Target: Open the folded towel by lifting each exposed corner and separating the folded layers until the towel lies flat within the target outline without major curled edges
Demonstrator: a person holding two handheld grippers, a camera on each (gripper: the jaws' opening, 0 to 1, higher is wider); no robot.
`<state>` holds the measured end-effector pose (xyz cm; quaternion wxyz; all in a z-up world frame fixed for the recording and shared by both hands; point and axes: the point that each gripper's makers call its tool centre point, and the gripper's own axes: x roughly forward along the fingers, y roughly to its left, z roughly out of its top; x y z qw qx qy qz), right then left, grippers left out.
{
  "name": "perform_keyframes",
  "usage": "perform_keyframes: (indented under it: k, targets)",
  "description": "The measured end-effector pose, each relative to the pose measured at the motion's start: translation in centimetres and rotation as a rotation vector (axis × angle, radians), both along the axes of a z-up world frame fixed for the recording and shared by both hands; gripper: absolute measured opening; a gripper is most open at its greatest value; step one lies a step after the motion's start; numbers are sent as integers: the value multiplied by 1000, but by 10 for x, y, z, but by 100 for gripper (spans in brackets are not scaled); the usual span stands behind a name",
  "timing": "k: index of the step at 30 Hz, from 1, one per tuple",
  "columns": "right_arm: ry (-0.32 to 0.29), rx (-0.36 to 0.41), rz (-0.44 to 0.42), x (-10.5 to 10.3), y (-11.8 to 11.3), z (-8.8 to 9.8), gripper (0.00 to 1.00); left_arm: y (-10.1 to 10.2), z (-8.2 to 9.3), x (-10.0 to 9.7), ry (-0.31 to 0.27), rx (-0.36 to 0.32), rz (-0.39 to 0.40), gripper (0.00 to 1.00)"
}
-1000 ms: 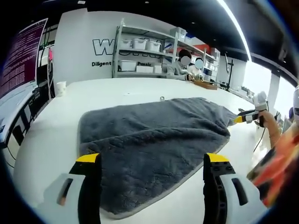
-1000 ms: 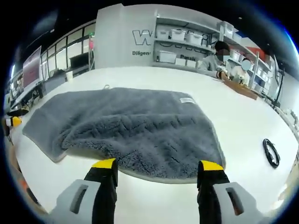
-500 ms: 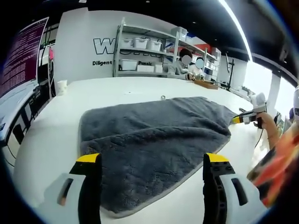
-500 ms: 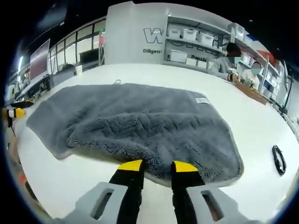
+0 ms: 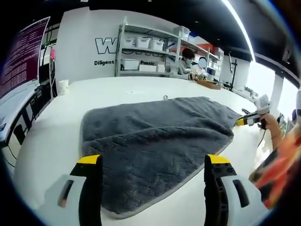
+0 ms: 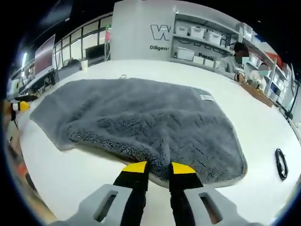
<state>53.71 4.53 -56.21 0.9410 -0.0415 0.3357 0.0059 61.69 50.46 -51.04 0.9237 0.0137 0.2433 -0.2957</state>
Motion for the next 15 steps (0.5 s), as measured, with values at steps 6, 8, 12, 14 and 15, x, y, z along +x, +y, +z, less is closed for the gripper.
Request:
perform_keyframes:
  k: [6,8,12,14,15]
  targets:
    - [2,16,25,-10,-5,-1,12,1,0,0,2,4,4,87]
    - [5,21,32,-13,-5,-1,12,2,-1,0,2,5,6,87]
    - [22,7,49,-17,-5,-1,12,1,-2,-1,6,10,1,87]
    - [26,2,51,-19,-5,-1,12,0,-4,-1,8,9,-1,87]
    - [28,0,51,-21,-4,-1,12,0,-4,-1,10,10,0,87]
